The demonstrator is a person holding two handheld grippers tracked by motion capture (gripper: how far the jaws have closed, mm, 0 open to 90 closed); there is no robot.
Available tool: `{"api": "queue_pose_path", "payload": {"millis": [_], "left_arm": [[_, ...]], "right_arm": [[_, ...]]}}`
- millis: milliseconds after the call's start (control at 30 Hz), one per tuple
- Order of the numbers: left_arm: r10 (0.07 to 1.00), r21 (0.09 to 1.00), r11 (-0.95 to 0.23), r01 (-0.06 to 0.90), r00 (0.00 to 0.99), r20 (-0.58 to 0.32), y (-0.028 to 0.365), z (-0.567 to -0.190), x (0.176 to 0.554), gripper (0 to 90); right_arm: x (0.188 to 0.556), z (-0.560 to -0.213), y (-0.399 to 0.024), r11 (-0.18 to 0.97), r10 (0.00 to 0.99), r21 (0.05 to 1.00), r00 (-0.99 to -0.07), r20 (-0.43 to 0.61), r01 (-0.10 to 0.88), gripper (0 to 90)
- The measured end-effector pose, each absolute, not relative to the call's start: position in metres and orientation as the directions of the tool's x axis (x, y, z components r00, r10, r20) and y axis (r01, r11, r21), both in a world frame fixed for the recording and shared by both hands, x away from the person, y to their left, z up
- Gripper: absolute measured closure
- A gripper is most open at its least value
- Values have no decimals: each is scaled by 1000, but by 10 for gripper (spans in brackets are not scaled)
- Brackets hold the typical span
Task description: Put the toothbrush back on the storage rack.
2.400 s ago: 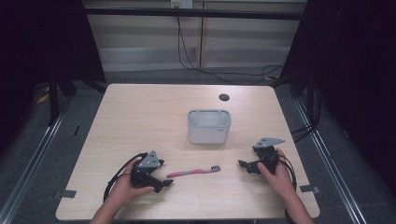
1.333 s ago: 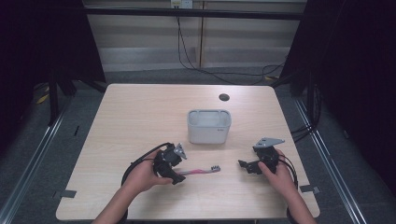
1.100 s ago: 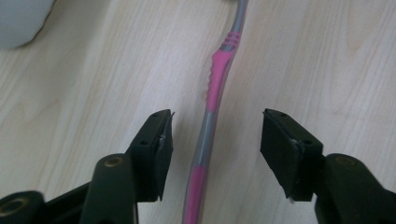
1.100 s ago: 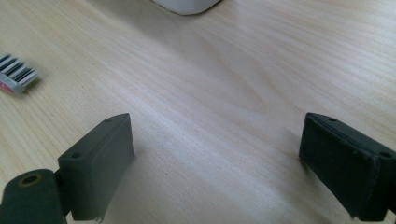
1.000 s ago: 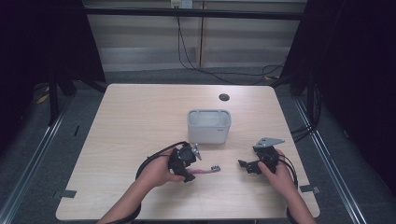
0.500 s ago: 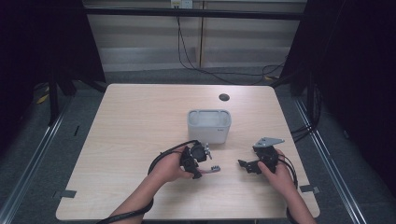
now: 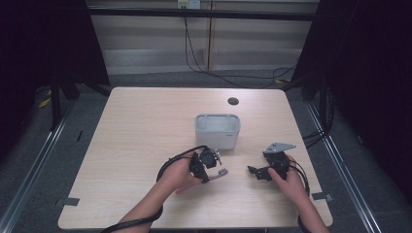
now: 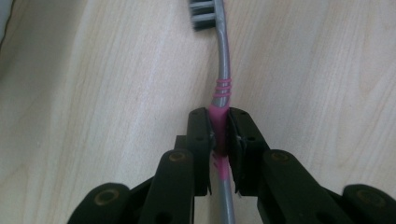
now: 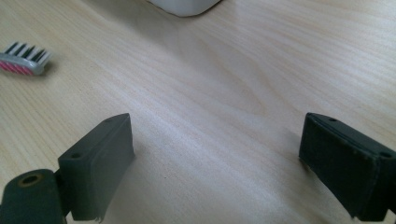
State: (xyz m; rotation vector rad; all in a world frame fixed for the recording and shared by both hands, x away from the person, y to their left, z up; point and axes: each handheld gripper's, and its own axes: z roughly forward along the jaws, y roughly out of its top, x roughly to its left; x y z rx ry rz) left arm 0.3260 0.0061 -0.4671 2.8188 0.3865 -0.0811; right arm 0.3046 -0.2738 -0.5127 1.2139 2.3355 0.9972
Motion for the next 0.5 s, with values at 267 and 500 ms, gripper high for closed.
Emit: {"api": "queue_pose_path", "payload": {"millis": [267,500], "left_arm": [[291,361,-876,321,947,-138,24,-453,332,798],[319,429,-834,348,937,-140,37,-438,335,799]], "right_arm": [[305,-513,-274,394,810,711,-586,31,582,94],[305,-513,-274,393,810,711,-586,32,583,94]]}}
